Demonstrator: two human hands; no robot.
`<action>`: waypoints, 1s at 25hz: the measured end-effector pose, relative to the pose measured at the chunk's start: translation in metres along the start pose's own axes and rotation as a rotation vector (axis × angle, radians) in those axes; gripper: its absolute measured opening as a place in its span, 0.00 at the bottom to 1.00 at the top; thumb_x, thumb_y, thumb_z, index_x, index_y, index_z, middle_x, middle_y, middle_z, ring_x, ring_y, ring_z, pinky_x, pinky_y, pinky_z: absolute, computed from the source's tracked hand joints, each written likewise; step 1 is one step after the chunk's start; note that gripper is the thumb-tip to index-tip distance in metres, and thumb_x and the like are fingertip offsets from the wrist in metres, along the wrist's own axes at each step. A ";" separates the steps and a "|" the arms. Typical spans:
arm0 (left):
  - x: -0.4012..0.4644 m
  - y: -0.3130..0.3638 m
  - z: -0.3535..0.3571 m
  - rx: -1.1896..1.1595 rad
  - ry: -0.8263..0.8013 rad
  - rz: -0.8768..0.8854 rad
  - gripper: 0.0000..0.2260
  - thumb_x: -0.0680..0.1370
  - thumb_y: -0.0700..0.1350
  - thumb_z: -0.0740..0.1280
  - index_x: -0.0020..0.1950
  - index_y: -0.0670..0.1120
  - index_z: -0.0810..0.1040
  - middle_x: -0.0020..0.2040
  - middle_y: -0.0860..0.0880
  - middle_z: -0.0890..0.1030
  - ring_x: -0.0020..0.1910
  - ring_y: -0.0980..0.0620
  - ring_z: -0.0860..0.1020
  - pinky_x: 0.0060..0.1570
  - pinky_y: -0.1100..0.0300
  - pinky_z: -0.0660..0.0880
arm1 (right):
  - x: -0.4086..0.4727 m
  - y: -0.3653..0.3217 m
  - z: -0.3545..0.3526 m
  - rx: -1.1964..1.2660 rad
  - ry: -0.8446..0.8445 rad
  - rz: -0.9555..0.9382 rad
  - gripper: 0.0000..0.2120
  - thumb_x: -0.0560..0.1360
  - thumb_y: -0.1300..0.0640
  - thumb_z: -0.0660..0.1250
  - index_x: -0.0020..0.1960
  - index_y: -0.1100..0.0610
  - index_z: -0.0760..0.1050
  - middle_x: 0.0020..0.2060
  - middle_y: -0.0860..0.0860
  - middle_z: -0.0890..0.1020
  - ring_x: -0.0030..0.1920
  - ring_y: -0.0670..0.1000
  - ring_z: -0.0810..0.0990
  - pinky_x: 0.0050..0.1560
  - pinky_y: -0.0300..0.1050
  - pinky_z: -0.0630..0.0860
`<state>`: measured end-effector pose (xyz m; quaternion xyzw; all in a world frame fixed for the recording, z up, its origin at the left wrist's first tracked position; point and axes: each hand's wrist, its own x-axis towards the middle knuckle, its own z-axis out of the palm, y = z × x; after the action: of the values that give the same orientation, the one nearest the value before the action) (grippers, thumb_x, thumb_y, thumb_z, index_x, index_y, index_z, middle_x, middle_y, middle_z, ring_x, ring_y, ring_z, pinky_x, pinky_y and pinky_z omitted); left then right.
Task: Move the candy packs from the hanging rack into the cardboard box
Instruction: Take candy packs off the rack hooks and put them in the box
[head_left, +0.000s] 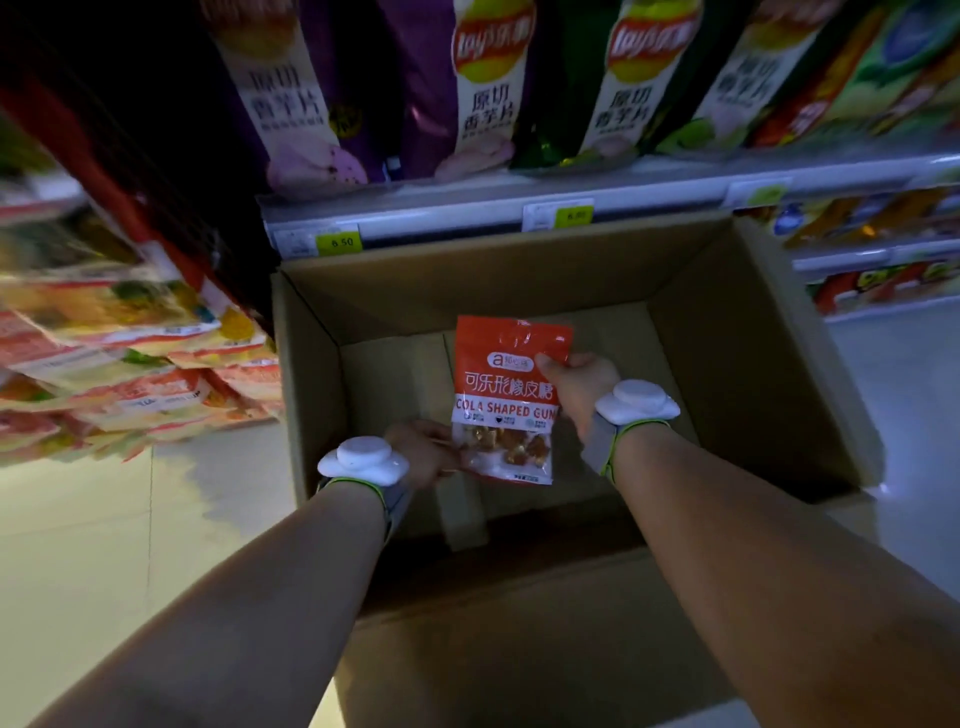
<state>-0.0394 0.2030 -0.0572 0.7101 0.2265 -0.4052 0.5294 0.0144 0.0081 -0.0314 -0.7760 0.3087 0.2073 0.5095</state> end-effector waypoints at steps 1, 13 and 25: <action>-0.010 0.004 -0.001 -0.008 0.038 0.030 0.12 0.75 0.27 0.66 0.55 0.39 0.78 0.47 0.39 0.79 0.32 0.55 0.78 0.37 0.64 0.77 | -0.012 -0.006 -0.004 0.033 0.020 -0.018 0.11 0.75 0.50 0.68 0.35 0.52 0.73 0.38 0.53 0.83 0.46 0.58 0.83 0.57 0.57 0.78; -0.148 0.047 0.021 0.021 0.204 0.349 0.08 0.71 0.35 0.75 0.43 0.44 0.79 0.40 0.45 0.81 0.23 0.63 0.74 0.21 0.73 0.68 | -0.172 -0.065 -0.080 0.206 0.186 -0.390 0.08 0.73 0.58 0.71 0.49 0.60 0.77 0.48 0.59 0.84 0.46 0.57 0.83 0.52 0.53 0.80; -0.345 0.007 0.050 -0.063 0.391 0.635 0.17 0.72 0.42 0.76 0.59 0.43 0.80 0.52 0.47 0.82 0.46 0.51 0.79 0.38 0.63 0.76 | -0.376 -0.074 -0.104 0.166 0.019 -0.768 0.04 0.74 0.58 0.69 0.48 0.56 0.77 0.43 0.54 0.84 0.43 0.56 0.84 0.49 0.52 0.81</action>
<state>-0.2477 0.1907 0.2226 0.7924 0.1041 -0.0703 0.5970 -0.2056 0.0346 0.2986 -0.7931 0.0160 -0.0313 0.6081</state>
